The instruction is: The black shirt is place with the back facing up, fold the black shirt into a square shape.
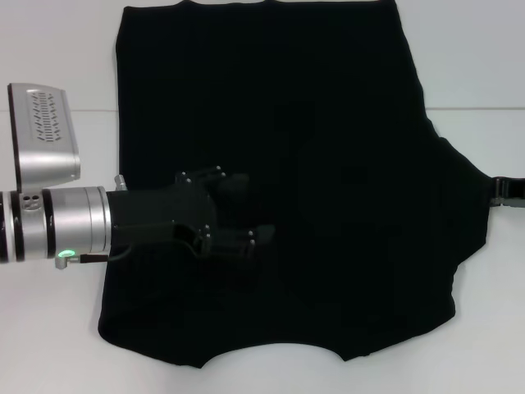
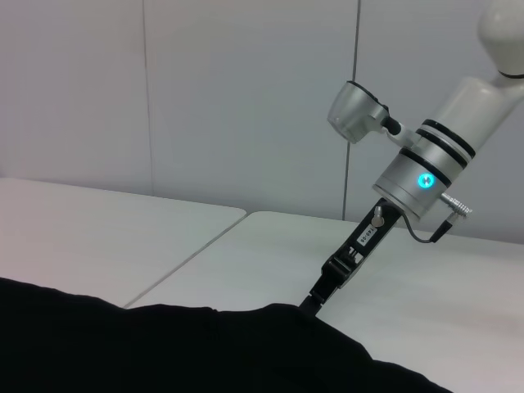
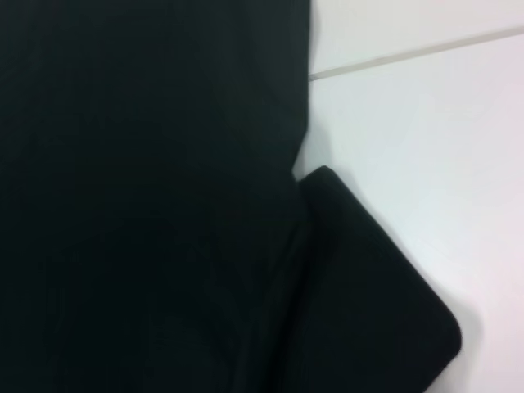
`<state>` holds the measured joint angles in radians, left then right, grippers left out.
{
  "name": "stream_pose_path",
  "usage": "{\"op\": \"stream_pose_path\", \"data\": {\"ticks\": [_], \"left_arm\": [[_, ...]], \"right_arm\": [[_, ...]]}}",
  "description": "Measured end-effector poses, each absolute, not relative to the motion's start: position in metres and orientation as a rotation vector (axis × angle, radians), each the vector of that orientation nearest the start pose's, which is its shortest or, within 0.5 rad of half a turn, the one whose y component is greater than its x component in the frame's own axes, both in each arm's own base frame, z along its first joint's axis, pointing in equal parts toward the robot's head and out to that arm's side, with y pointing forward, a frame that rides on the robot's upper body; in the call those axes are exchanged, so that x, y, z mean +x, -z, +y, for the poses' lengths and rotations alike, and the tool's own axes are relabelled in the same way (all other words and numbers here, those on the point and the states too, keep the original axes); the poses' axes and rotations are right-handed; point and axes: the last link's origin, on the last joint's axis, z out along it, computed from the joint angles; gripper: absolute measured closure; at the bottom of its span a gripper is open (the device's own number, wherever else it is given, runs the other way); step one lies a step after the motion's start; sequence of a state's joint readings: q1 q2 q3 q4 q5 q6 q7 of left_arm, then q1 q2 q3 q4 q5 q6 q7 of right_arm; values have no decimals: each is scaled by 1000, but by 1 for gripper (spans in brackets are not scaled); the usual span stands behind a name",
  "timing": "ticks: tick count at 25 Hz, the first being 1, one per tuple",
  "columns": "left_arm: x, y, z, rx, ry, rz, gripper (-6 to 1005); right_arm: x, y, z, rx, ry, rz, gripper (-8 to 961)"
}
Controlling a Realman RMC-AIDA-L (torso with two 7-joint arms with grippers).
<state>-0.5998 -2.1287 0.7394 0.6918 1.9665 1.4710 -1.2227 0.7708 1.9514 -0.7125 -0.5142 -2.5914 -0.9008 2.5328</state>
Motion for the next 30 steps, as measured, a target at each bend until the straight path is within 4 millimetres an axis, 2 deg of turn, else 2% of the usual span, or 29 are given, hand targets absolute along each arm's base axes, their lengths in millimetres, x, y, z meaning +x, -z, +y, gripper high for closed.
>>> {"op": "stream_pose_path", "data": {"ticks": [11,18,25,30], "left_arm": [[-222,20,352,-2732,696,-293,91],[-223,21,351,-2733,699,-301,91],[-222,22,351,-2737,699,-299,90],[-221,22,352,-2738,700,-302,91]], "right_arm": [[340,-66,424,-1781,-154,1576,951],[348,-74,422,-1742,-164,1572,949],[349,-76,423,-1731,-166,1563,948],[341,-73,428,-1754,-193,1554,947]]}}
